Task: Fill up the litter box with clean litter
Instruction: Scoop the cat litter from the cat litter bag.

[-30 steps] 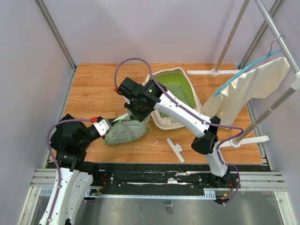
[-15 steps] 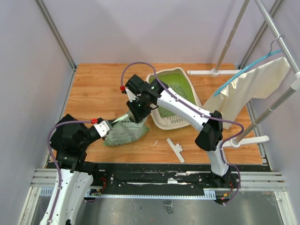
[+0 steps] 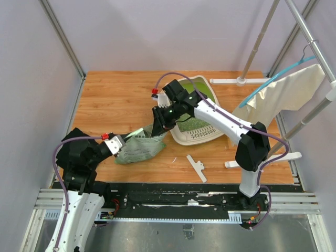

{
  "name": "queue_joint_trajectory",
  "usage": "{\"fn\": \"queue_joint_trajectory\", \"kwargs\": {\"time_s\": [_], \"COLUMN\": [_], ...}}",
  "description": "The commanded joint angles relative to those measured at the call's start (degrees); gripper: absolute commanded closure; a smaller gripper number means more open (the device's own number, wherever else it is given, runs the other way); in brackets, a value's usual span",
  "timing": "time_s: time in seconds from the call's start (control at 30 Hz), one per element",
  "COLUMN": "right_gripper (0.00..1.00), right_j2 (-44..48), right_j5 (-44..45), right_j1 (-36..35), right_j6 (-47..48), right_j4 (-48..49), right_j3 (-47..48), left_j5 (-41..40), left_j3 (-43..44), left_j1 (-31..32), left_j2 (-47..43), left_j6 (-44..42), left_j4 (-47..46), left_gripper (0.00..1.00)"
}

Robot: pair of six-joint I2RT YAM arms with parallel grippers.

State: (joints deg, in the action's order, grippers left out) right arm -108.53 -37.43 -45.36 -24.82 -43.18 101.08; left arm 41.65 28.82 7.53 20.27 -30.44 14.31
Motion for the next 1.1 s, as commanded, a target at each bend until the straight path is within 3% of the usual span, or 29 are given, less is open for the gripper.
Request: {"fn": "queue_joint_trajectory", "kwargs": {"time_s": [0.0,0.43,0.8,1.07], "right_gripper": [0.99,0.99,0.99,0.99], "right_j2": [7.1,17.0,21.0,23.0], "right_j5": [-12.8,-9.1,1.7,5.3], "right_j1": [3.0,8.2,8.6,8.6], "right_j6": [-9.6,-13.9,-6.9,-6.3], "right_j4": [13.2,15.2,4.0,3.0], "right_j3": [-5.3,-14.6,-12.4,-12.3], "left_j5": [0.4,-1.1,-1.5,-1.5], "left_j3": [1.8,3.0,3.6,3.9], "left_j1": [0.0,0.1,0.0,0.1], "left_j2": [-2.0,-3.3,-3.4,-3.0], "left_j6": [-1.2,-1.9,-2.5,-2.3], "left_j4": [-9.0,-7.6,-6.4,-6.7], "left_gripper": [0.99,0.99,1.00,1.00]}}
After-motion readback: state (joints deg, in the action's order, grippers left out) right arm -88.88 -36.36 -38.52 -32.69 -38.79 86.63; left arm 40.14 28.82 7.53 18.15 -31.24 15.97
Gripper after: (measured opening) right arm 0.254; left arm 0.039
